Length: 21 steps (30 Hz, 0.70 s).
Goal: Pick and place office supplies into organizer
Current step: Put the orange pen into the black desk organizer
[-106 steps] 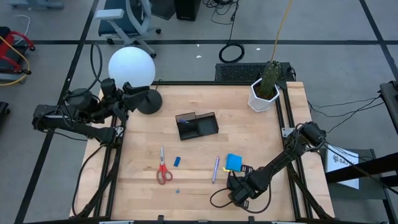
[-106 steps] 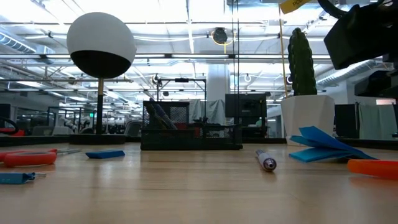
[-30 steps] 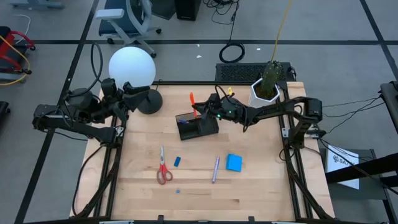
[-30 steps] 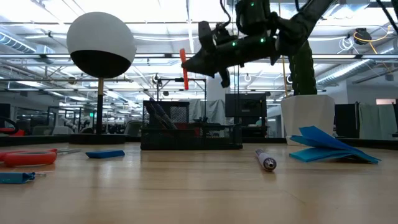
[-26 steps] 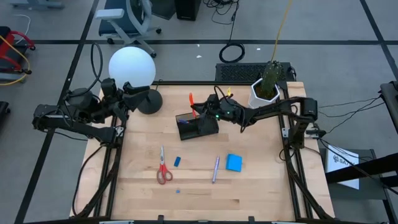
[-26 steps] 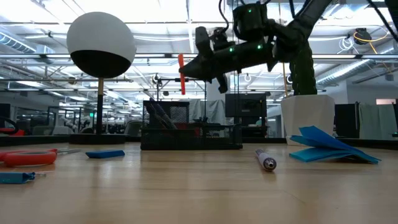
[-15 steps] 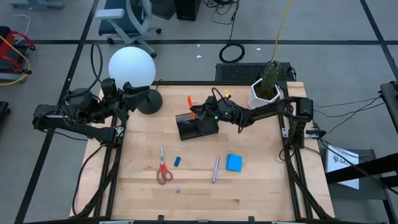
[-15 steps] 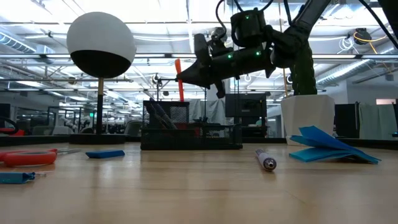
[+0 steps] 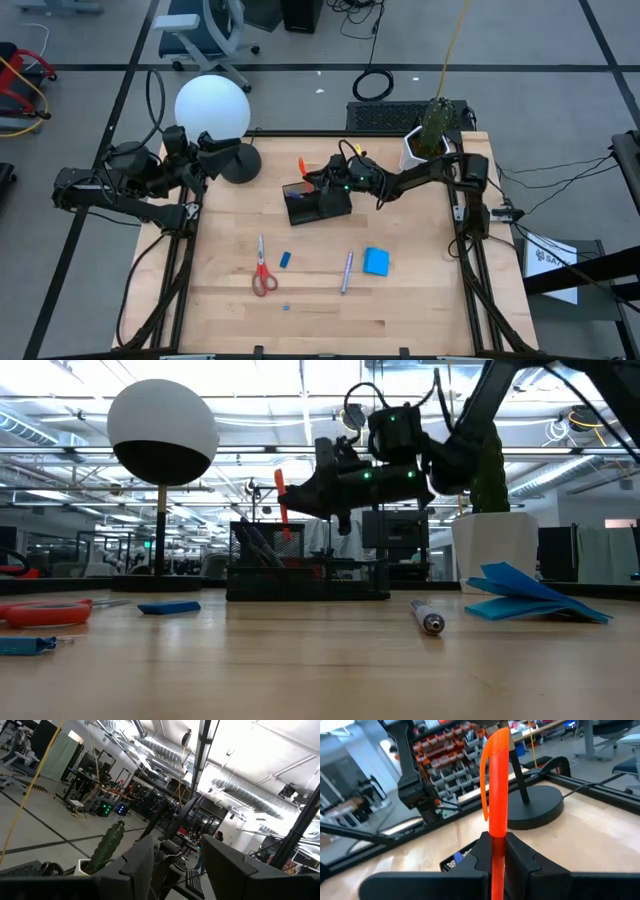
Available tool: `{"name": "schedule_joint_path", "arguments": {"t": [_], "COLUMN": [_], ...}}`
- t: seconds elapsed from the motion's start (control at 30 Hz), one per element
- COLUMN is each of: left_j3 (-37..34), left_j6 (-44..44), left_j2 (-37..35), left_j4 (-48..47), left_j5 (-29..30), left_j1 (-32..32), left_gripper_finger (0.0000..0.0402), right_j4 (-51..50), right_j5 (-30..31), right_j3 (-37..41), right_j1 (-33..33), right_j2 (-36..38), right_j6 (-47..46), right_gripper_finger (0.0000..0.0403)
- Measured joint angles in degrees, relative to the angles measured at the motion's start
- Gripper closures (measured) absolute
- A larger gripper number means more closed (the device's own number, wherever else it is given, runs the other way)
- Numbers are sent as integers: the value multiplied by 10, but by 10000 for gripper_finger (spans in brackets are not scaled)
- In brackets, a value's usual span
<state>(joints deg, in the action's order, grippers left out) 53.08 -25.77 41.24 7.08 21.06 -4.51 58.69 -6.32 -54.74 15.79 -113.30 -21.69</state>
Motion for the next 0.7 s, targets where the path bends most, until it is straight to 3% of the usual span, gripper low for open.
{"name": "schedule_joint_path", "arguments": {"t": [0.33, 0.7], "left_j3": [0, 0], "left_j6": [0, 0], "left_j2": [0, 0], "left_j4": [0, 0], "left_j5": [0, 0], "left_j1": [0, 0], "left_gripper_finger": [231, 231], "right_j4": [11, 10], "right_j5": [-14, -14], "right_j3": [0, 0], "right_j1": [-2, -2], "right_j2": [-19, -19], "right_j6": [-15, -15], "right_gripper_finger": [373, 321]}}
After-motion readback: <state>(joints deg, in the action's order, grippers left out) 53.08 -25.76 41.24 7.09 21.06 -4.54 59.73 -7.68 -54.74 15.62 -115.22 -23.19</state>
